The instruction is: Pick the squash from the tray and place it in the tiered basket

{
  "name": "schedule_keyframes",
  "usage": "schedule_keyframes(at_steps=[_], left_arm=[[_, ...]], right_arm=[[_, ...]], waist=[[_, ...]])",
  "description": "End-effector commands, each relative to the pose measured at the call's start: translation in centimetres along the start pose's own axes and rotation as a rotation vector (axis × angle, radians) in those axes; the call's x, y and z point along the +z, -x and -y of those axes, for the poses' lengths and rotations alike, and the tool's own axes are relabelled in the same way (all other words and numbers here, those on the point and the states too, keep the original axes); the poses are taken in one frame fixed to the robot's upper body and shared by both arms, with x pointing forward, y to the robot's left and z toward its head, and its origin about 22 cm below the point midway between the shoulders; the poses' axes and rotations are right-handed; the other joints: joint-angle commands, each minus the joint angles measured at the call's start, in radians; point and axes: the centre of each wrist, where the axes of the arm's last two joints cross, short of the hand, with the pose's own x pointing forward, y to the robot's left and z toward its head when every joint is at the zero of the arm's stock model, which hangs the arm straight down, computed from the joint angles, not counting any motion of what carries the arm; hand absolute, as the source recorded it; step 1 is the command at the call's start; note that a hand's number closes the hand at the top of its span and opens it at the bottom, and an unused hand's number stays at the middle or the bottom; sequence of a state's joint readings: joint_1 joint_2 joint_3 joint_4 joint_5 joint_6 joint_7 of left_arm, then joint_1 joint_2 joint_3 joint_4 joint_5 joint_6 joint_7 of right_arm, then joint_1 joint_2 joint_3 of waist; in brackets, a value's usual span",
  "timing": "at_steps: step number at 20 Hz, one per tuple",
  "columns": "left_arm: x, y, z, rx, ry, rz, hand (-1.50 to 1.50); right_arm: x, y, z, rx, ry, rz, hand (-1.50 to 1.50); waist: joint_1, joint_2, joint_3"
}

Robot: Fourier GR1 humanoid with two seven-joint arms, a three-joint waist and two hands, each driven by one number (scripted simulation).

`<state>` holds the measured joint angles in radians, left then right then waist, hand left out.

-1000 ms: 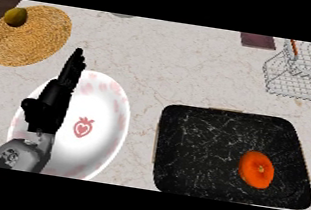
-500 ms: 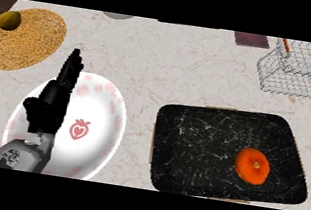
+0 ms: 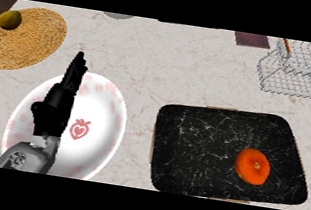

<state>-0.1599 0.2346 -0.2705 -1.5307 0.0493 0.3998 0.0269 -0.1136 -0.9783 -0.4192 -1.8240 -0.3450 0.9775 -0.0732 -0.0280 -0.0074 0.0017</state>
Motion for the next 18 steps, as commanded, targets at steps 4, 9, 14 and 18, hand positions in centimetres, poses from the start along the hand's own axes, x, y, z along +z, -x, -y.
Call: schedule_keyframes(at_steps=[4,9,14,18], left_arm=[[-0.5,0.6,-2.5,0.014,0.029,0.018,0.0],[-1.2,0.0,-0.3,0.006,0.033,0.019,0.0],[-0.8,-0.3,1.0,-0.001,0.019,0.009,0.0],[-0.2,-0.1,0.2,0.004,0.03,-0.008,0.0]], right_arm=[[-1.8,-1.2,-5.6,0.13,-0.071,-0.038,-1.5],[-2.0,-2.2,-5.7,0.179,-0.122,-0.057,-1.5],[-1.9,-2.0,-7.0,0.192,-0.188,-0.149,-1.5],[-2.1,-1.7,-7.0,0.22,-0.246,-0.212,-1.5]], waist=[[0.026,0.007,-0.001],[0.025,0.007,-0.002],[0.025,0.007,-0.001],[0.03,0.008,-0.001]])
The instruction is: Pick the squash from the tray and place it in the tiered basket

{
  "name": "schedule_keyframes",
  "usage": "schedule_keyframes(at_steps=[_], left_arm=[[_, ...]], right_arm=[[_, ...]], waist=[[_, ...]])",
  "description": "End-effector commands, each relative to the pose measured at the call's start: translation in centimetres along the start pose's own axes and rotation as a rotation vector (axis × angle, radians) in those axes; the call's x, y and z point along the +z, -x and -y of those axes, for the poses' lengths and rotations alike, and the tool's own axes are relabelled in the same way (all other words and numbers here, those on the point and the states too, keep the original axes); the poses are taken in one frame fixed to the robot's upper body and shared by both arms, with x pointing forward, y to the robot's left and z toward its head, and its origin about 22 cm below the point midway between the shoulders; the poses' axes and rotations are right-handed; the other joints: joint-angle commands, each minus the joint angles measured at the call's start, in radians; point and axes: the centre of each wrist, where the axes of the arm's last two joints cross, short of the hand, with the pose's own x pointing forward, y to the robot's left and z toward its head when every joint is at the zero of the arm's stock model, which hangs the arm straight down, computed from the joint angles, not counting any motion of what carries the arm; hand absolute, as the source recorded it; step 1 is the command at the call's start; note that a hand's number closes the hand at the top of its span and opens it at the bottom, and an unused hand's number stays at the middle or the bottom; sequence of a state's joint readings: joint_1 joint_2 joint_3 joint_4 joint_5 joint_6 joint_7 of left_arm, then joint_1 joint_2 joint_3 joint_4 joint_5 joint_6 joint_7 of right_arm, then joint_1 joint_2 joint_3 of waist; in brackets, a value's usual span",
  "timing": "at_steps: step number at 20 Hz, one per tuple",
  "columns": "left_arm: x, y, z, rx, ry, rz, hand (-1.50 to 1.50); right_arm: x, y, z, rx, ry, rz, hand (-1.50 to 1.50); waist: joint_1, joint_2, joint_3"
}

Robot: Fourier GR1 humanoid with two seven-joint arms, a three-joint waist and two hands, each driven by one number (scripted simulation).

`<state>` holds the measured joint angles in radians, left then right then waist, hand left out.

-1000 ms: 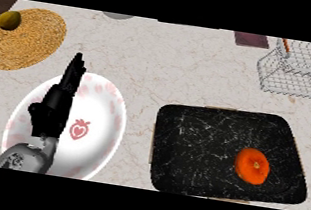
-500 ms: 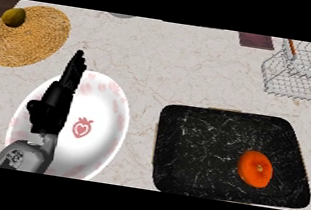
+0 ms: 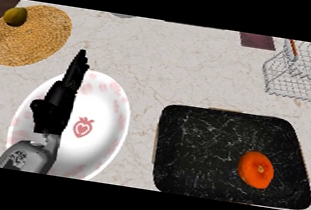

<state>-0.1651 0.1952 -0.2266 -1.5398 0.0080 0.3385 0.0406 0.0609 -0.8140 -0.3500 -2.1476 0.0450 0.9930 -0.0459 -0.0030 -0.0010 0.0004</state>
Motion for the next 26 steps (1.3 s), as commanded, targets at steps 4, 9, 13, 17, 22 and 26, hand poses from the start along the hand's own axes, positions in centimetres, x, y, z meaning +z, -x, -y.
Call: schedule_keyframes(at_steps=[4,9,13,17,22,26], left_arm=[[0.6,1.2,-0.1,0.003,0.004,-0.007,0.0],[-0.5,0.0,0.0,0.004,-0.01,0.002,0.0],[0.3,1.0,1.7,-0.012,0.013,0.007,0.0],[0.2,-0.2,0.5,-0.02,0.016,0.005,0.0],[0.9,-0.4,0.4,-0.001,0.013,-0.001,0.0],[1.8,1.5,0.5,0.012,0.01,0.003,0.0]], right_arm=[[0.6,0.2,-1.4,0.043,-0.091,-0.047,-1.5],[-1.4,1.0,-2.9,0.105,-0.077,-0.094,-1.5],[-1.4,0.8,-3.2,0.157,-0.091,-0.092,-1.5],[-2.4,1.5,-2.9,0.205,-0.103,-0.07,-1.5],[-3.1,0.3,-4.4,0.296,-0.069,-0.023,-1.5],[-4.2,2.8,-5.5,0.292,-0.026,-0.04,-1.5]], waist=[[-0.003,0.0,0.0],[0.004,0.002,0.001],[0.0,0.001,0.0],[0.007,0.001,0.0],[0.005,0.0,0.0],[0.006,0.001,0.0]])
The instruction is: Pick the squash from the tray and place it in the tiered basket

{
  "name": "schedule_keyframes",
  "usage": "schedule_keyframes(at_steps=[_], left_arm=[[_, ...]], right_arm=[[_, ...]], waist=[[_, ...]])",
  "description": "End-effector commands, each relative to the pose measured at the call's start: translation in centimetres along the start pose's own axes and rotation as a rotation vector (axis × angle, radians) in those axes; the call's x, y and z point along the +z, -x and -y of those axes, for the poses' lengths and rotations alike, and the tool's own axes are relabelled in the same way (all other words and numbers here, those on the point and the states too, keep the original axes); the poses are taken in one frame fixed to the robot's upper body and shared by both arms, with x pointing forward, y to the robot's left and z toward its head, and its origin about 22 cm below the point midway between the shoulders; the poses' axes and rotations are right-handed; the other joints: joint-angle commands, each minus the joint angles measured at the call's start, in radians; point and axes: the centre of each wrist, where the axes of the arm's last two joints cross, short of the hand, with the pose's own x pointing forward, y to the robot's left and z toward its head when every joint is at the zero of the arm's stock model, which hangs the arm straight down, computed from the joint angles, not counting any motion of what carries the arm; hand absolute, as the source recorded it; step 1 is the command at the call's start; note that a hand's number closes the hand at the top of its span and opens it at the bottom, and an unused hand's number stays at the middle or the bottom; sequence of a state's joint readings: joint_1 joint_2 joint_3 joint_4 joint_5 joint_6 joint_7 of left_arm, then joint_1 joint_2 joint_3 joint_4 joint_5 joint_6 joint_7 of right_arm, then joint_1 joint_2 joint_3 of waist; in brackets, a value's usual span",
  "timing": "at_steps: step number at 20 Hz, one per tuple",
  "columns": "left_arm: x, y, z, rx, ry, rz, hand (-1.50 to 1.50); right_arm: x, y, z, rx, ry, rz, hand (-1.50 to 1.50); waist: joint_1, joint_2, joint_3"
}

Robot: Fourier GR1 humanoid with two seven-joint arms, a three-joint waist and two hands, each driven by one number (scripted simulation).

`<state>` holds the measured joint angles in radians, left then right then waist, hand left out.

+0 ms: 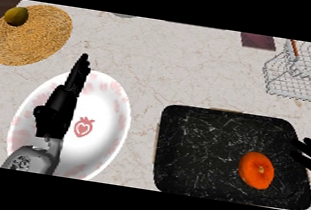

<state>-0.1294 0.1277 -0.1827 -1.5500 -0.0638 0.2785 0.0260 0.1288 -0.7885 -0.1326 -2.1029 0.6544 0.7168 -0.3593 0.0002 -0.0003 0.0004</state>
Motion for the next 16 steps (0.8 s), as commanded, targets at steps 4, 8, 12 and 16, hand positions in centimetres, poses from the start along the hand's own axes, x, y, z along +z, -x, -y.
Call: schedule_keyframes(at_steps=[4,8,12,16], left_arm=[[-0.1,-0.4,1.7,-0.004,-0.006,0.003,0.0],[0.6,-1.2,0.9,-0.002,-0.005,0.001,0.0],[-1.6,-0.5,0.0,-0.012,-0.007,0.004,0.0],[-0.4,-0.5,0.4,-0.002,0.011,0.011,0.0]], right_arm=[[-0.1,1.0,-1.0,0.004,0.0,-0.043,-1.5],[-2.0,2.0,-0.2,-0.018,-0.009,-0.052,-1.5],[-2.3,2.8,-4.3,-0.07,-0.04,-0.05,-1.5],[-2.5,3.7,-4.2,-0.059,-0.045,-0.027,-1.5]], waist=[[-0.004,0.0,0.0],[0.003,0.0,0.0],[-0.003,0.0,0.0],[-0.001,0.0,0.0]])
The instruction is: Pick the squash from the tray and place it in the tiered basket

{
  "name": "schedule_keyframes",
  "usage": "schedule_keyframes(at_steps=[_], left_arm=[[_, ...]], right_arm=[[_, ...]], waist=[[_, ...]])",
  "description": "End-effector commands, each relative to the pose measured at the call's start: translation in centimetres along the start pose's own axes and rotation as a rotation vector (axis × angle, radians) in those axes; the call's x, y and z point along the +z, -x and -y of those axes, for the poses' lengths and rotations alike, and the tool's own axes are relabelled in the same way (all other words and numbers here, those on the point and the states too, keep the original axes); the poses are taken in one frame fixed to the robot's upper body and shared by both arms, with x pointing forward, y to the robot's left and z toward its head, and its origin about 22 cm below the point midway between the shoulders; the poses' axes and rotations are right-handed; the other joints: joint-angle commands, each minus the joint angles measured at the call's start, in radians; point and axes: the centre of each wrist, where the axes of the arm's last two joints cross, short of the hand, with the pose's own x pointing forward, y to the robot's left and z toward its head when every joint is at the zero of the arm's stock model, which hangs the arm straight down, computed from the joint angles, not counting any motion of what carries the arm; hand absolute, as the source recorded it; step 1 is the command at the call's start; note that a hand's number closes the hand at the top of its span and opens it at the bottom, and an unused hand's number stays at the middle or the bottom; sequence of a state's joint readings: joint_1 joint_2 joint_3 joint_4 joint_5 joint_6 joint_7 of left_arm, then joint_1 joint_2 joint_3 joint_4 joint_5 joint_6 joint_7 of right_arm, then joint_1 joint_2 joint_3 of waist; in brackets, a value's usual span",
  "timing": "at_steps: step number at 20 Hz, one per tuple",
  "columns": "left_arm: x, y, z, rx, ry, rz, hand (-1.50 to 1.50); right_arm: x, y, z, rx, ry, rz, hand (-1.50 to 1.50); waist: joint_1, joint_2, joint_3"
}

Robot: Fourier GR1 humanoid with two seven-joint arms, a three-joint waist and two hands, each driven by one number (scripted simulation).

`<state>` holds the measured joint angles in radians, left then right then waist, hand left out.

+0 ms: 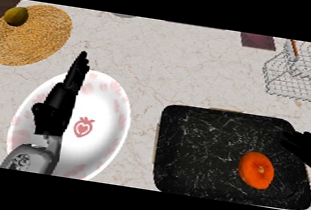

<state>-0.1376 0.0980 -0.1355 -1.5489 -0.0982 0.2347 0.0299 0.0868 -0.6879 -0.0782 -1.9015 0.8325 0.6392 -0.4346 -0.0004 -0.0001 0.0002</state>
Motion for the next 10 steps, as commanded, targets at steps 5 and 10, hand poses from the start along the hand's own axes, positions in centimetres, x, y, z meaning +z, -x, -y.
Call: schedule_keyframes(at_steps=[5,10], left_arm=[[0.5,-0.2,0.3,0.007,0.008,-0.021,0.0],[1.5,-0.5,0.7,0.006,-0.006,-0.006,0.0]], right_arm=[[-2.0,0.5,-1.6,-0.028,-0.028,0.08,-1.5],[-1.6,0.1,-0.2,-0.034,-0.045,0.081,-1.5]], waist=[[0.0,0.0,0.0],[0.0,-0.001,0.0]])
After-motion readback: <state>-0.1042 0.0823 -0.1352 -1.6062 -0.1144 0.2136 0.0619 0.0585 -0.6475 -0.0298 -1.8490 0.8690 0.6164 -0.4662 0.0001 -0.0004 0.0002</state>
